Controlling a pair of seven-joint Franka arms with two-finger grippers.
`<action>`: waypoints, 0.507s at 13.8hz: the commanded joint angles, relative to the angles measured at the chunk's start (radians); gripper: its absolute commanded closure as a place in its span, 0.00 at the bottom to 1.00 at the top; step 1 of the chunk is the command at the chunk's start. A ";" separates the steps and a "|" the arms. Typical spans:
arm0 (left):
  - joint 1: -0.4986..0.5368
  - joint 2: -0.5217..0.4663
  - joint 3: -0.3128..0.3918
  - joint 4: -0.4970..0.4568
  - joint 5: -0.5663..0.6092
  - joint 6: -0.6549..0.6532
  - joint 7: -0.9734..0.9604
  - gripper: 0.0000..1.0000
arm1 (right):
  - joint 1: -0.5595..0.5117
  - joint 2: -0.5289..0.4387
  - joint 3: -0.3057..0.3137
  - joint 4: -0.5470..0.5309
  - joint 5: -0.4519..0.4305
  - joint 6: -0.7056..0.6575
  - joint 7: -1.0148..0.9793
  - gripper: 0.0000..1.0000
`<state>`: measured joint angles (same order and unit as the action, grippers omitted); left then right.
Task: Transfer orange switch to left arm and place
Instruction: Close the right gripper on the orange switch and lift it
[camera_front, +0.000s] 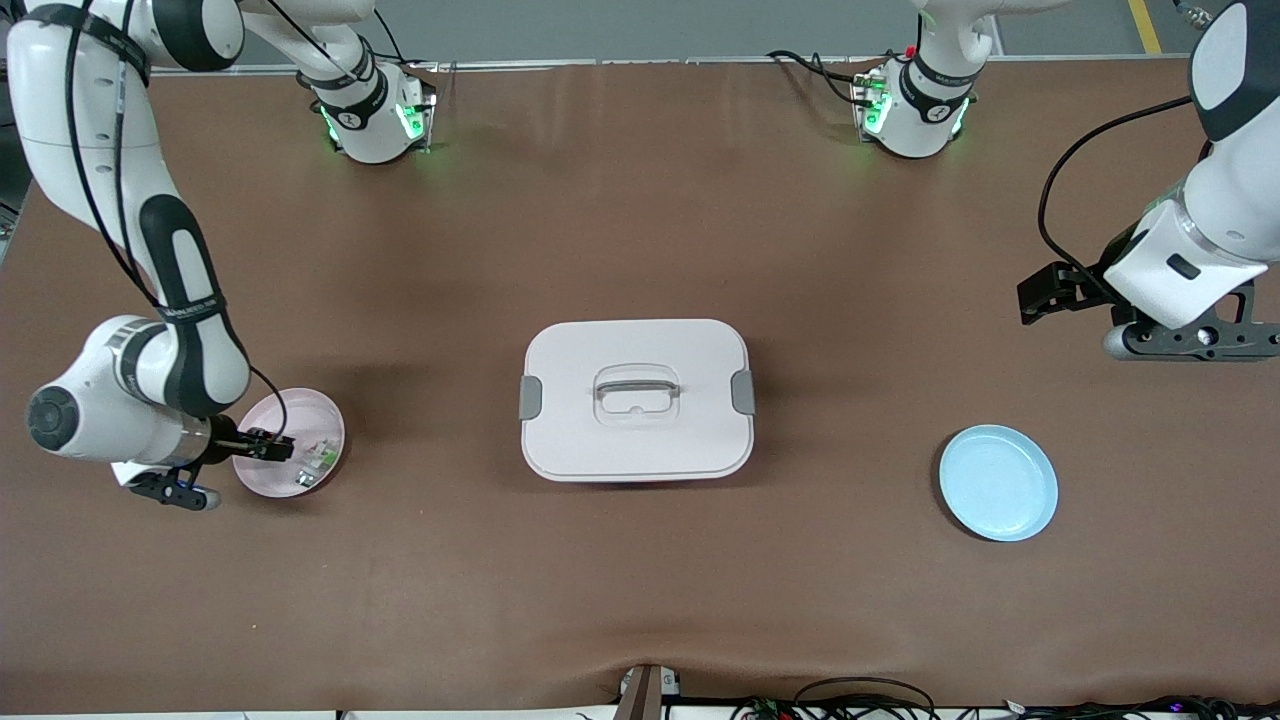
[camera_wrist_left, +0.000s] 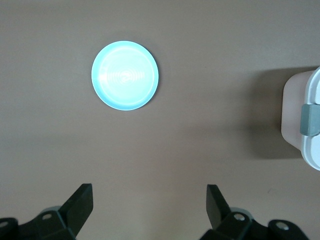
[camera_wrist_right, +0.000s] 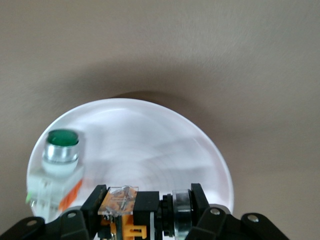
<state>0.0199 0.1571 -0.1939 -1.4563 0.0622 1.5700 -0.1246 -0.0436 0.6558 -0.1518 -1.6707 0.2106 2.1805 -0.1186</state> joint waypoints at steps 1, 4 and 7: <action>0.002 -0.007 -0.004 -0.002 0.004 -0.008 -0.004 0.00 | -0.028 -0.082 0.011 -0.012 0.007 -0.082 -0.160 0.62; 0.002 -0.007 -0.004 -0.004 0.002 -0.008 -0.004 0.00 | -0.028 -0.128 0.015 -0.006 0.015 -0.151 -0.364 0.63; 0.002 -0.004 -0.004 -0.004 0.002 -0.008 -0.006 0.00 | -0.025 -0.179 0.020 -0.006 0.065 -0.208 -0.507 0.77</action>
<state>0.0199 0.1586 -0.1939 -1.4578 0.0622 1.5699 -0.1246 -0.0629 0.5215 -0.1425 -1.6657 0.2284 2.0087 -0.5423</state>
